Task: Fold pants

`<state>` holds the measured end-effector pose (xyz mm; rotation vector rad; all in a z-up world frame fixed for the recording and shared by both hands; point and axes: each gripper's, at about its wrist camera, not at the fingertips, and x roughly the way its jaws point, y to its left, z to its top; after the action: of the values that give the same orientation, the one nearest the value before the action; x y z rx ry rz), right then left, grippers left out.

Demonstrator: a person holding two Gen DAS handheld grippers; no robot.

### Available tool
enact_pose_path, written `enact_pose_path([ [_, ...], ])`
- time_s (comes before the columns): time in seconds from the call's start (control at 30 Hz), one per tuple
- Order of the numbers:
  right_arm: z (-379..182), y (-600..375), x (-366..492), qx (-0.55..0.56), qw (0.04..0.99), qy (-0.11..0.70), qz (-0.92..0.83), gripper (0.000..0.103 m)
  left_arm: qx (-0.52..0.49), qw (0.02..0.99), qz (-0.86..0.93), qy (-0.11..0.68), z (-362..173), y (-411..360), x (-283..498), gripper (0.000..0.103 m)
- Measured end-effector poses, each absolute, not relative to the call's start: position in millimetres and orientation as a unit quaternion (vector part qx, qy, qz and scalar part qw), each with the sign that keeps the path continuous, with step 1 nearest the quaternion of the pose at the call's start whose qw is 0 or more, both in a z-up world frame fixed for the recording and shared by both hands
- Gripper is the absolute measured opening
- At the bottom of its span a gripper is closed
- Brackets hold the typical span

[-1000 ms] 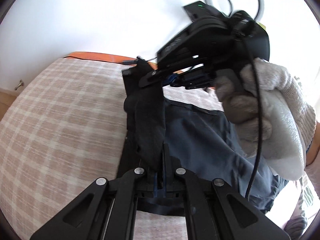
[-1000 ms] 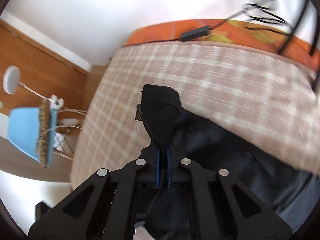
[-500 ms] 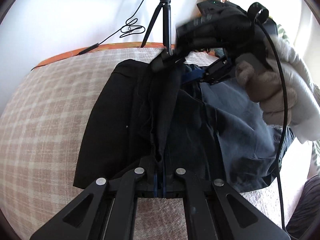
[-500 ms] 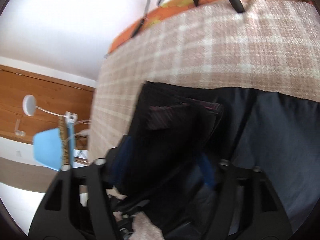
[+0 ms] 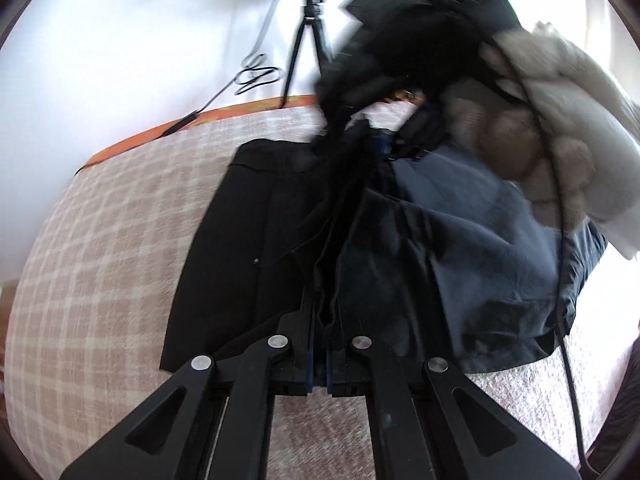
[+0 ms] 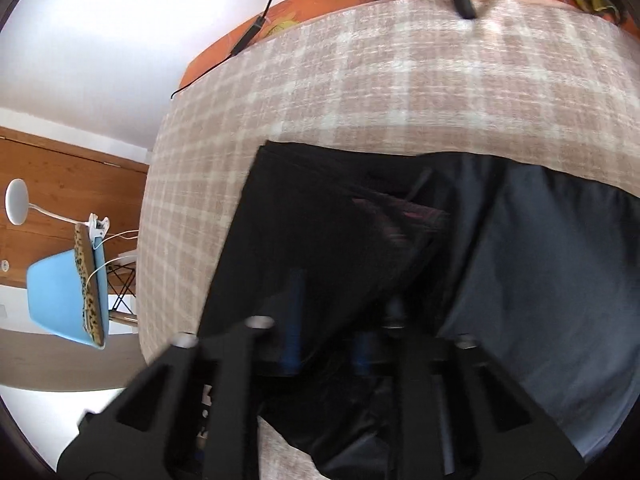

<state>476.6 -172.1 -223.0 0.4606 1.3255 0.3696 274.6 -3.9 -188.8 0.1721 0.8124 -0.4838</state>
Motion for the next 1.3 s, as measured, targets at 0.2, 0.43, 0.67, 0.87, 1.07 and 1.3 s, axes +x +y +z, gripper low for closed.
enact_pose_path([
  [0.2,-224,-185,474,0.222,0.749,0.600,0.173,0.011,0.027,0.879,-0.243,0.409,-192,14,277,0.003],
  [0.43,-218,-198,466,0.251,0.736,0.602,0.179,0.059,0.048,0.869,-0.232,0.434,-195,0,283,0.010],
  [0.67,-220,-193,446,0.220,0.744,0.603,0.183,0.029,0.090,0.875,-0.211,0.425,-194,-11,279,0.017],
  [0.87,-234,-186,448,0.203,0.748,0.608,0.173,0.009,0.099,0.890,-0.190,0.402,-183,-2,259,0.024],
  [1.07,-233,-185,447,0.207,0.748,0.605,0.180,0.009,0.075,0.892,-0.183,0.407,-185,9,267,0.072],
  [1.3,-230,-190,449,0.211,0.747,0.601,0.189,0.008,0.147,0.892,-0.189,0.384,-182,-4,277,0.072],
])
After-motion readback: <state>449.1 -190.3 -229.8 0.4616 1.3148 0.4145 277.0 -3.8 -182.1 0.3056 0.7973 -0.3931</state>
